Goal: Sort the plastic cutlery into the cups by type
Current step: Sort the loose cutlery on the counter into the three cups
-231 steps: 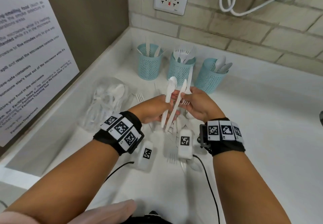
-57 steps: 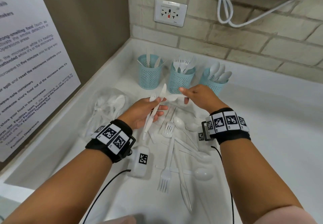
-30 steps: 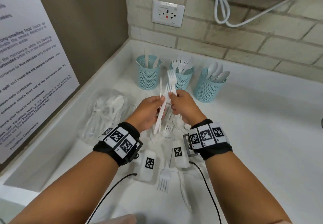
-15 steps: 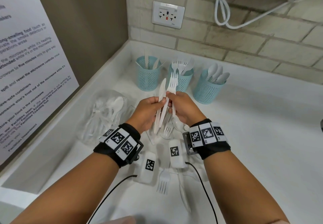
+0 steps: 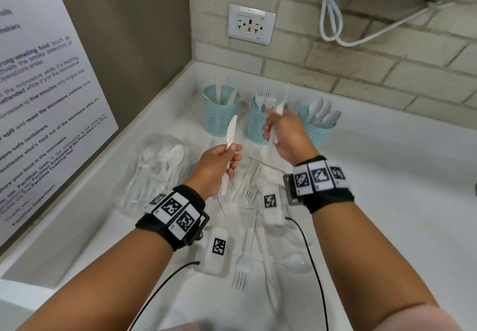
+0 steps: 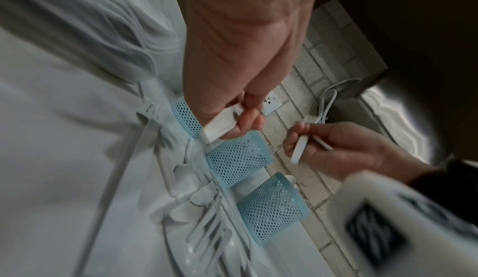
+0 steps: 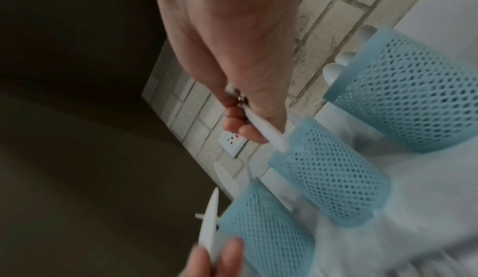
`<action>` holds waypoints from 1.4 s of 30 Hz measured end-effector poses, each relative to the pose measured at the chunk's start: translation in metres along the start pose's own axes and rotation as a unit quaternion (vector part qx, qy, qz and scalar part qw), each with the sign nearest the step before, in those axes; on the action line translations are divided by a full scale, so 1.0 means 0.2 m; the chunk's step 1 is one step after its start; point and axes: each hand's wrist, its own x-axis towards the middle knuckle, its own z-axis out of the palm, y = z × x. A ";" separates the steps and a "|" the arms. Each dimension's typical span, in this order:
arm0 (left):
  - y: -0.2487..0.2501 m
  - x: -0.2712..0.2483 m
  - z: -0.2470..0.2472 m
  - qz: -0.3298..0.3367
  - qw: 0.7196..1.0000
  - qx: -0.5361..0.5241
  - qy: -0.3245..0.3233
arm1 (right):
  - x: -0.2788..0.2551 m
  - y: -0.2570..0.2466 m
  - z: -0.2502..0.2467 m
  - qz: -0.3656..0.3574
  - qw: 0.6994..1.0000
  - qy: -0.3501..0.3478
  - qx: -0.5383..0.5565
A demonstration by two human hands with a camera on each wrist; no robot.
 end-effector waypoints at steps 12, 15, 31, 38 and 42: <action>0.01 0.01 0.00 -0.044 0.999 -0.019 -0.010 | 0.31 -0.09 -0.01 -0.155 0.983 0.096 0.009; 0.02 0.01 -0.01 -0.049 0.999 -0.018 -0.013 | 0.38 -0.02 0.01 -0.110 0.988 0.095 -0.048; 0.15 0.05 -0.01 0.084 0.996 0.028 0.014 | 0.44 -0.02 0.04 -0.101 0.990 0.100 -0.010; 0.48 0.23 0.00 0.228 0.973 0.001 0.048 | 0.46 0.00 0.02 -0.080 0.991 0.093 -0.057; 0.62 0.33 0.01 0.283 0.957 0.007 0.067 | 0.46 -0.01 0.02 -0.087 0.989 0.089 -0.078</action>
